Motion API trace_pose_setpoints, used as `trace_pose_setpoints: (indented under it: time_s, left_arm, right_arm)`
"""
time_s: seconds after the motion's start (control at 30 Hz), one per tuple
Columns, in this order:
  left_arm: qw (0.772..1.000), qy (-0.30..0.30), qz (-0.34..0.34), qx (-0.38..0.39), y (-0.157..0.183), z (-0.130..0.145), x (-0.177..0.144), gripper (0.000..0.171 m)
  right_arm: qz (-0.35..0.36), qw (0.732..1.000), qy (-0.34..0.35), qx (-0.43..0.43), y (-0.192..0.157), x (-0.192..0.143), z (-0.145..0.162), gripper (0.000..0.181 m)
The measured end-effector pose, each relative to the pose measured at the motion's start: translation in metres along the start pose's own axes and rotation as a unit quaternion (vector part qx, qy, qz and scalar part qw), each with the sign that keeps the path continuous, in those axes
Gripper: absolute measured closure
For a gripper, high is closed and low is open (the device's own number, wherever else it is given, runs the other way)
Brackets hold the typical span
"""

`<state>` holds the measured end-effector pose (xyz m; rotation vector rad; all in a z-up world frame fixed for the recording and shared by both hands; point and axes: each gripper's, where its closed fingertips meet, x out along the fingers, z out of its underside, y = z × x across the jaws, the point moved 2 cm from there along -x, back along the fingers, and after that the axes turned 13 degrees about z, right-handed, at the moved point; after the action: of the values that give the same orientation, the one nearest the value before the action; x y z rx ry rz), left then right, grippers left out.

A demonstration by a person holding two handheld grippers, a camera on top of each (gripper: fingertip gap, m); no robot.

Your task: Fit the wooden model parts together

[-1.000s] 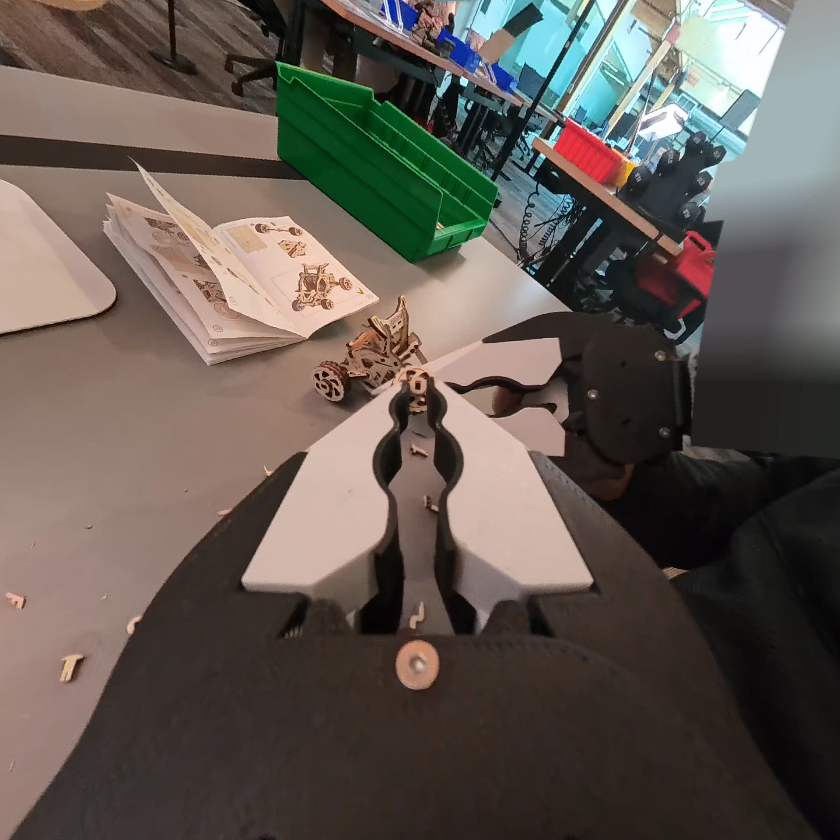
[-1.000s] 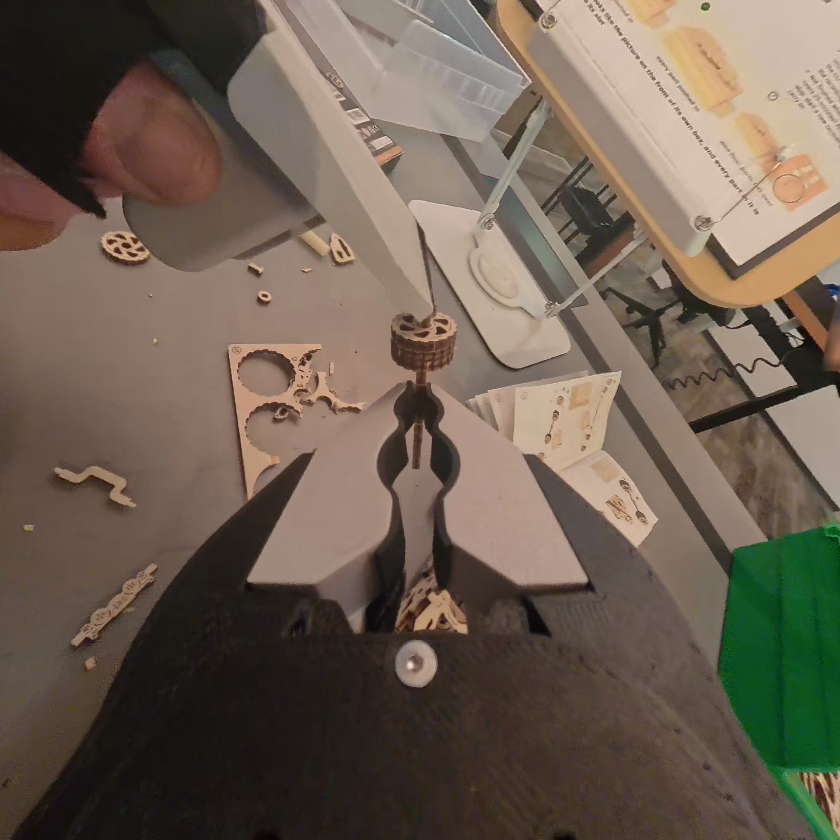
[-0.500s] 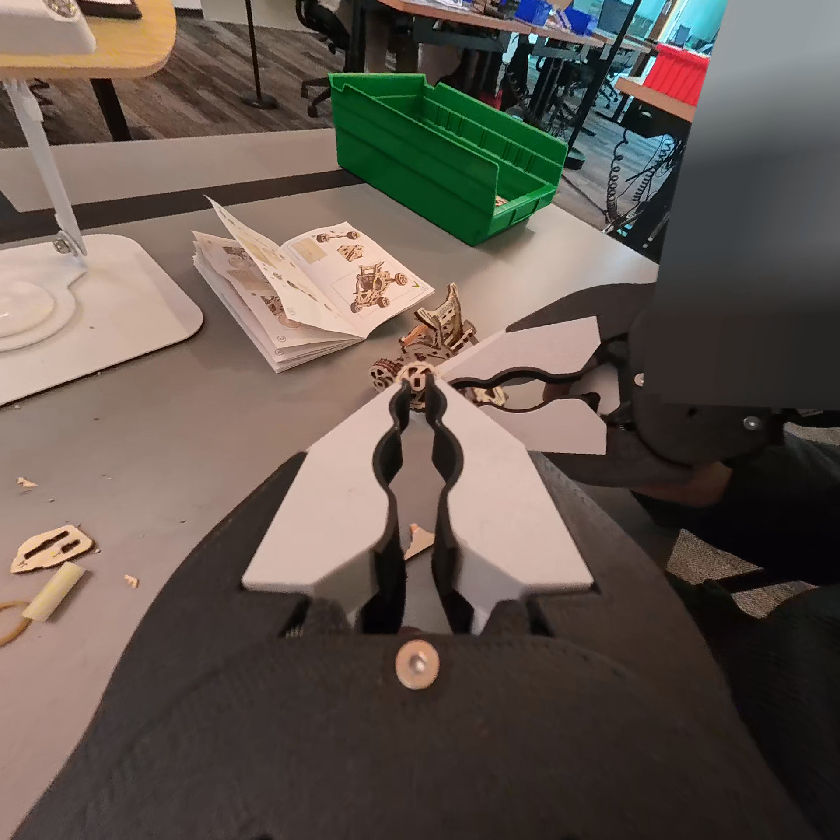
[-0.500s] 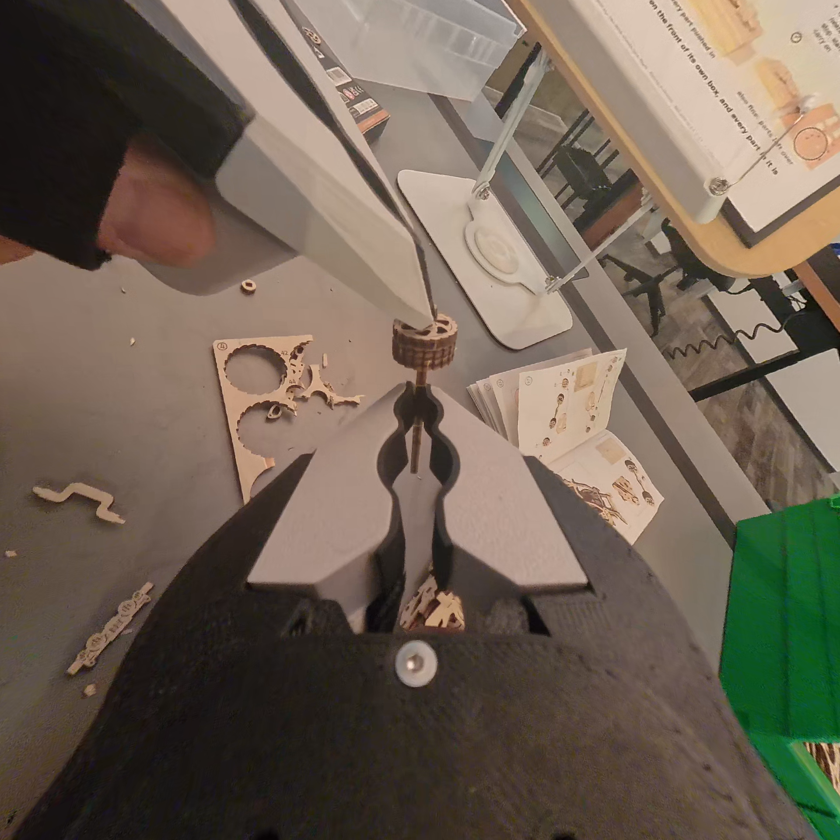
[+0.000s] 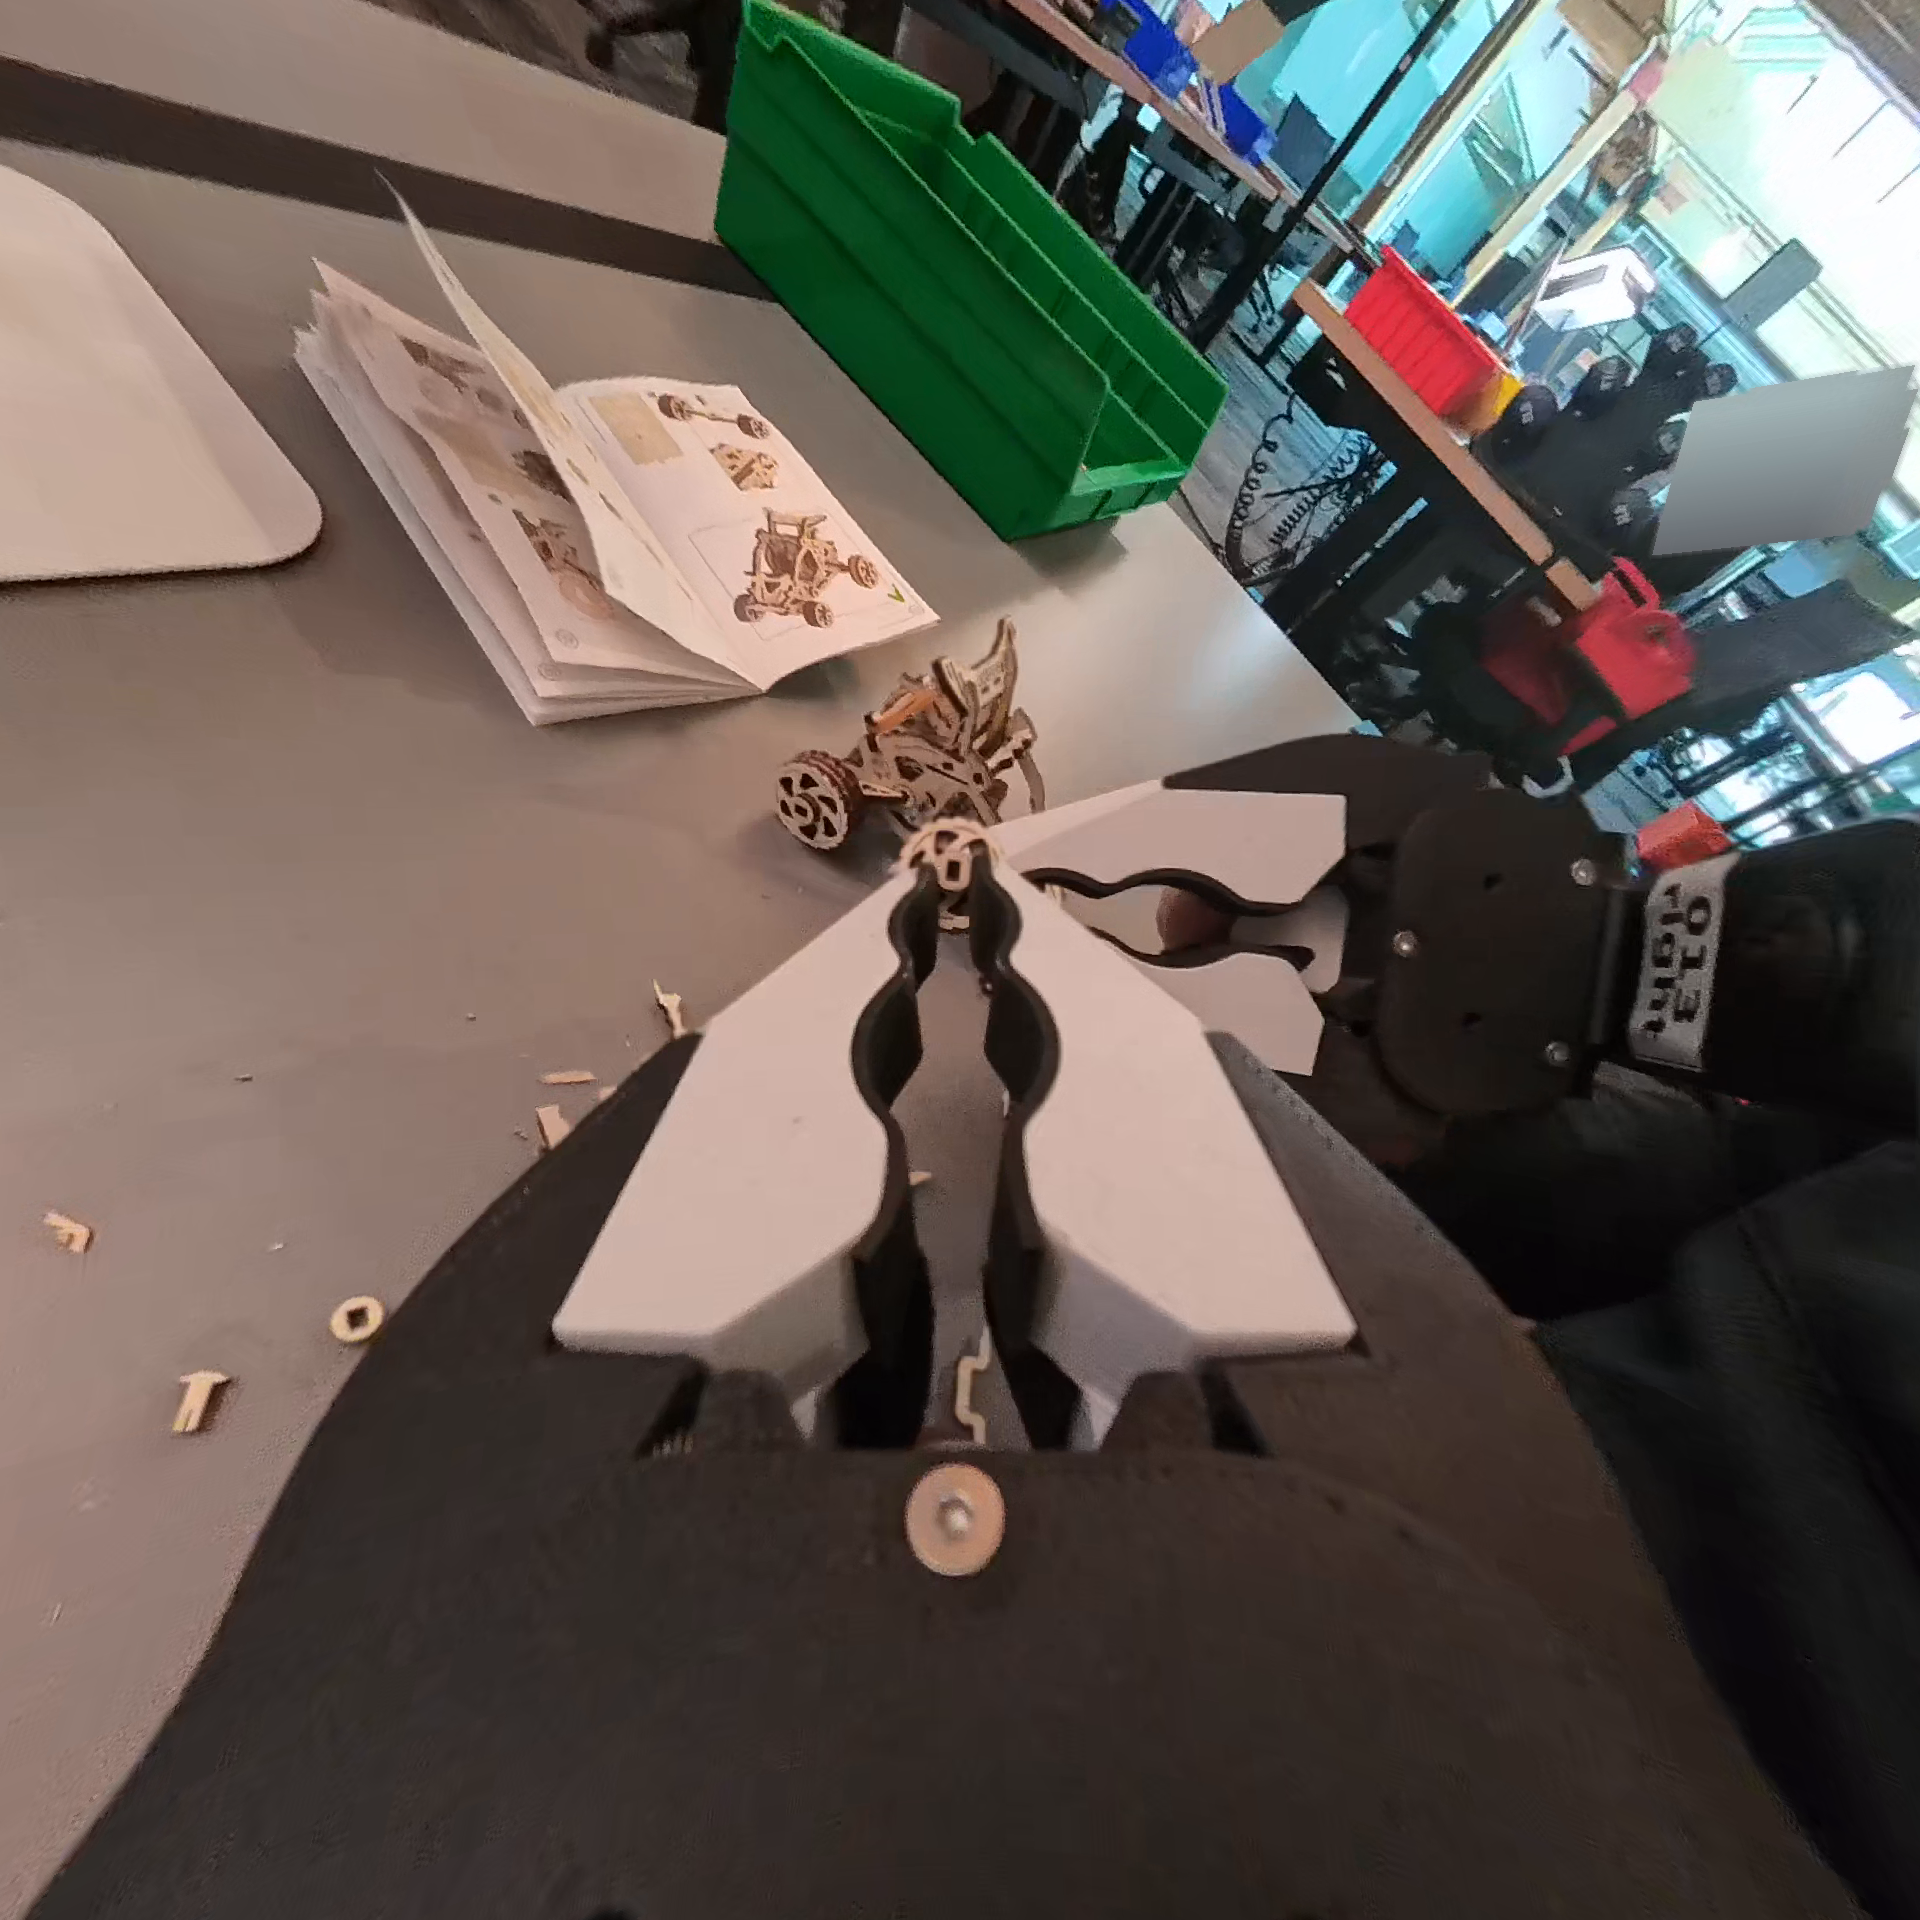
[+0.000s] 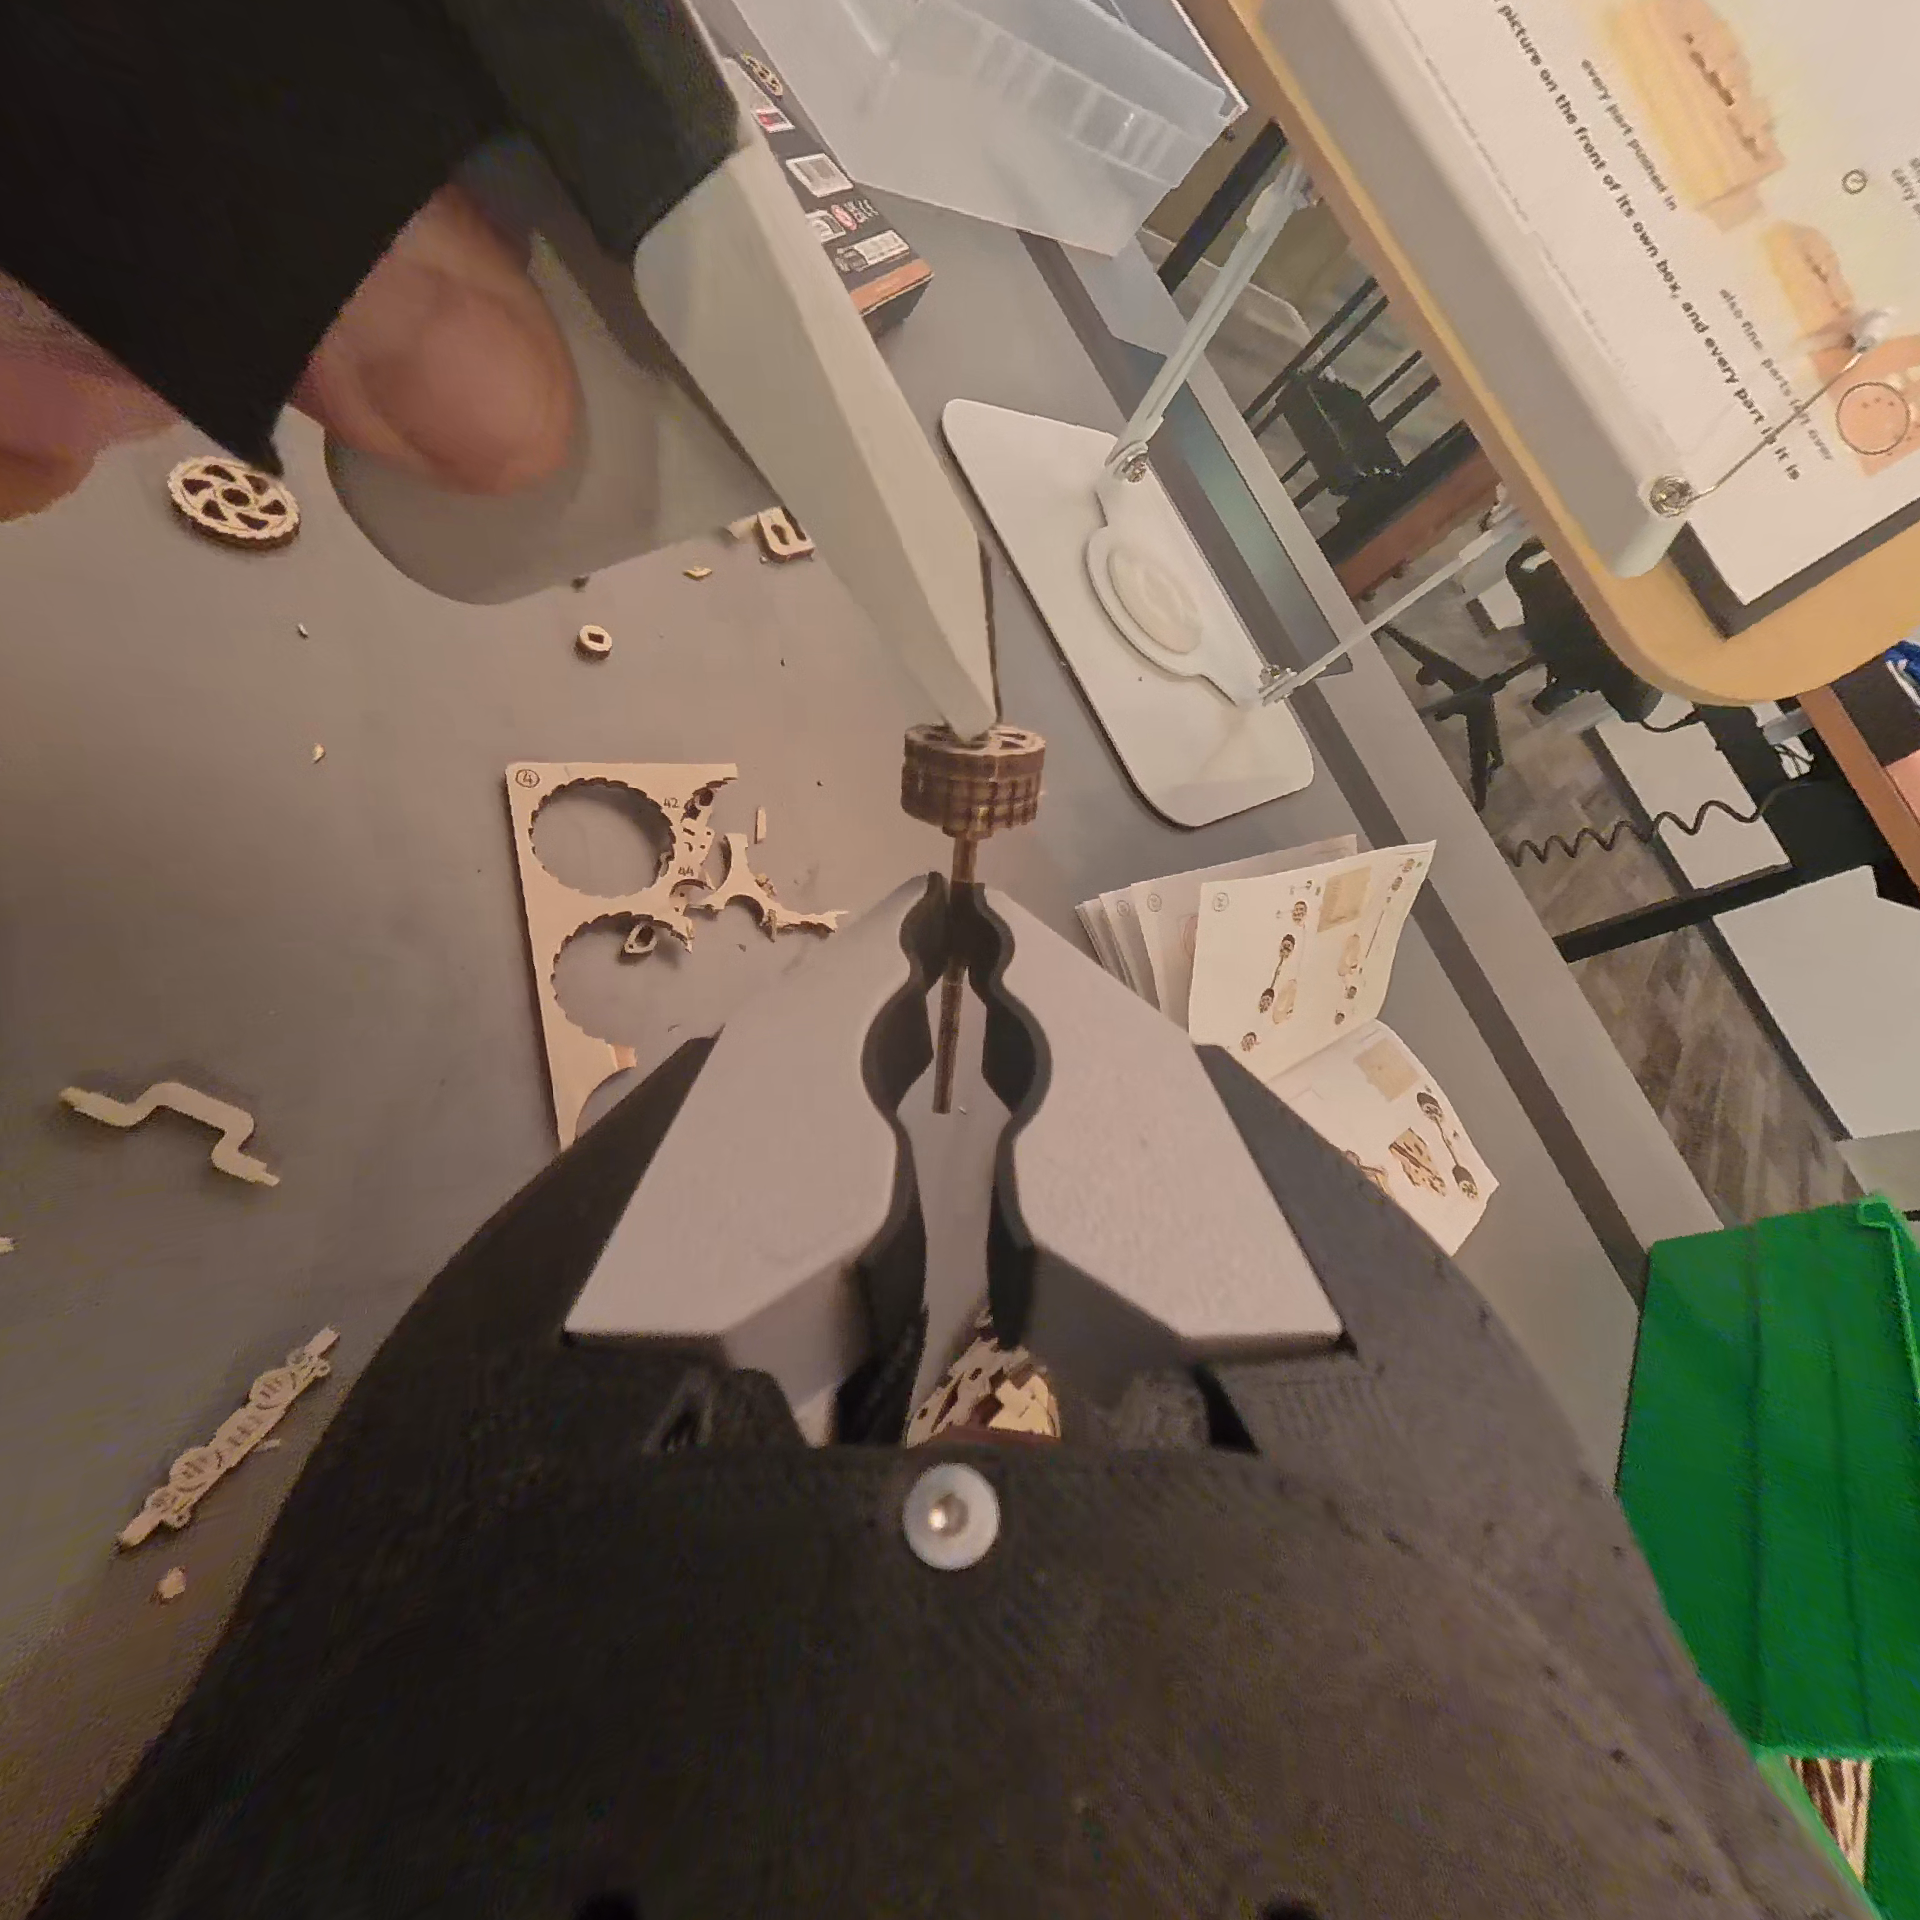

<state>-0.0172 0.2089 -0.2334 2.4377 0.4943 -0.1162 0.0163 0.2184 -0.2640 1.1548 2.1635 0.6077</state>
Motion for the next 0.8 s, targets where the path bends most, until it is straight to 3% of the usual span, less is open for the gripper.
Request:
trace_pose_setpoints:
  time_s: [0.57, 0.8]
  left_arm:
    - [0.996, -0.071, -0.002, -0.048, -0.008, 0.017, -0.009, 0.168]
    - [0.987, -0.139, -0.001, -0.086, -0.013, 0.038, -0.021, 0.168]
  right_arm:
    - [-0.007, 0.995, 0.014, -0.102, -0.015, 0.006, 0.002, 0.181]
    - [-0.032, 0.986, 0.027, -0.161, -0.035, 0.006, 0.005, 0.181]
